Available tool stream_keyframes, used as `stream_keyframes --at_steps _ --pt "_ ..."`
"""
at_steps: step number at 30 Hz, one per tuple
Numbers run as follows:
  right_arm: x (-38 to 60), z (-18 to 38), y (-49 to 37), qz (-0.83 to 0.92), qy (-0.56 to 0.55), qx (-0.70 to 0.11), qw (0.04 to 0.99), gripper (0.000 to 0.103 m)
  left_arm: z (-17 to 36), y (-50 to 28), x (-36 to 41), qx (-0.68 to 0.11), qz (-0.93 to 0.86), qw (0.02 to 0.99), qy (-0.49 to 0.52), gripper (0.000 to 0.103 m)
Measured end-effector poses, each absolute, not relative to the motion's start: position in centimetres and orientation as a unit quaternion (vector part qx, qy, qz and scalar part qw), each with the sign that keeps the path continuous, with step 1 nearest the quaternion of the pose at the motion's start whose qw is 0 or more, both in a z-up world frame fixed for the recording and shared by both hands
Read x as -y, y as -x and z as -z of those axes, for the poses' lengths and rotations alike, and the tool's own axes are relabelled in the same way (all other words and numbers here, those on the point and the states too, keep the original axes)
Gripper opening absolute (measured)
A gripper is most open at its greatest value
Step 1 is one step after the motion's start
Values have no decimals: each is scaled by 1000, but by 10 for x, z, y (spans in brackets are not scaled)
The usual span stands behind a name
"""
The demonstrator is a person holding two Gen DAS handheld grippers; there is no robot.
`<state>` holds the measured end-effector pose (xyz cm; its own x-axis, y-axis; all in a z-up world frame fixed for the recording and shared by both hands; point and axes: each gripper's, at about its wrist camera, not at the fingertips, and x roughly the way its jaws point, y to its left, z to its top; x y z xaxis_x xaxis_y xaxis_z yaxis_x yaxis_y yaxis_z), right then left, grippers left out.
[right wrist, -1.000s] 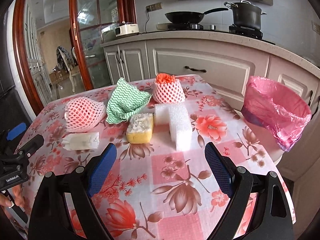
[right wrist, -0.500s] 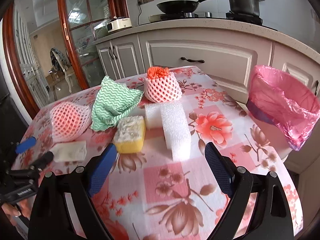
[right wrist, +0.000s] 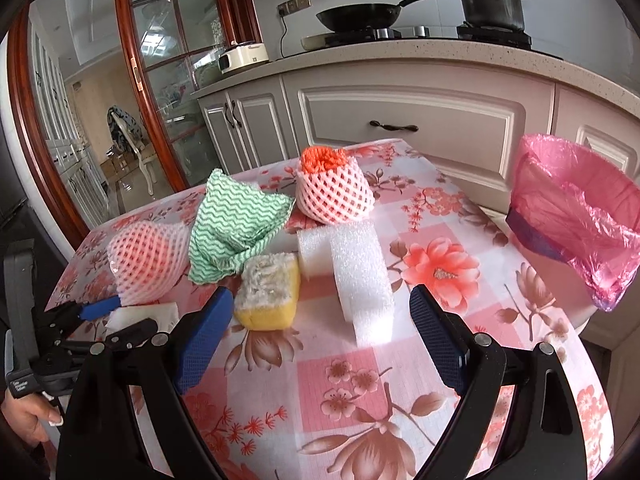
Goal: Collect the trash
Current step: 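Grasp the white folded paper with the left tool while the right tool grasps the yellow sponge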
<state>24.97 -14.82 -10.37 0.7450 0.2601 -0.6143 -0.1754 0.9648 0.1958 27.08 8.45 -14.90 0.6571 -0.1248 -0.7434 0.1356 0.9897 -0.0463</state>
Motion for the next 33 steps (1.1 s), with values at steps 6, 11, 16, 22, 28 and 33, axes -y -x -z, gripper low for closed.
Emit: stream_keyframes --at_steps 6,11,16,22,28,33 --pt "149 105 -242 -120 -67 -336 932 85 151 -236 -59 -416 124 900 -21 65" --pt "146 102 -235 -126 -66 -334 932 85 146 -218 -39 -394 131 908 -57 63" --pt "143 103 -231 -130 -62 -335 931 85 148 -232 -41 -394 103 912 -47 63" --pt "134 108 -237 -148 -49 -350 924 85 159 -251 -37 -414 96 903 -67 40" --pt "113 116 -252 -176 -35 -372 911 85 154 -246 -38 -394 104 910 -80 35" --pt "92 124 -273 -181 -9 -384 905 81 143 -239 -58 -374 83 923 -41 35"
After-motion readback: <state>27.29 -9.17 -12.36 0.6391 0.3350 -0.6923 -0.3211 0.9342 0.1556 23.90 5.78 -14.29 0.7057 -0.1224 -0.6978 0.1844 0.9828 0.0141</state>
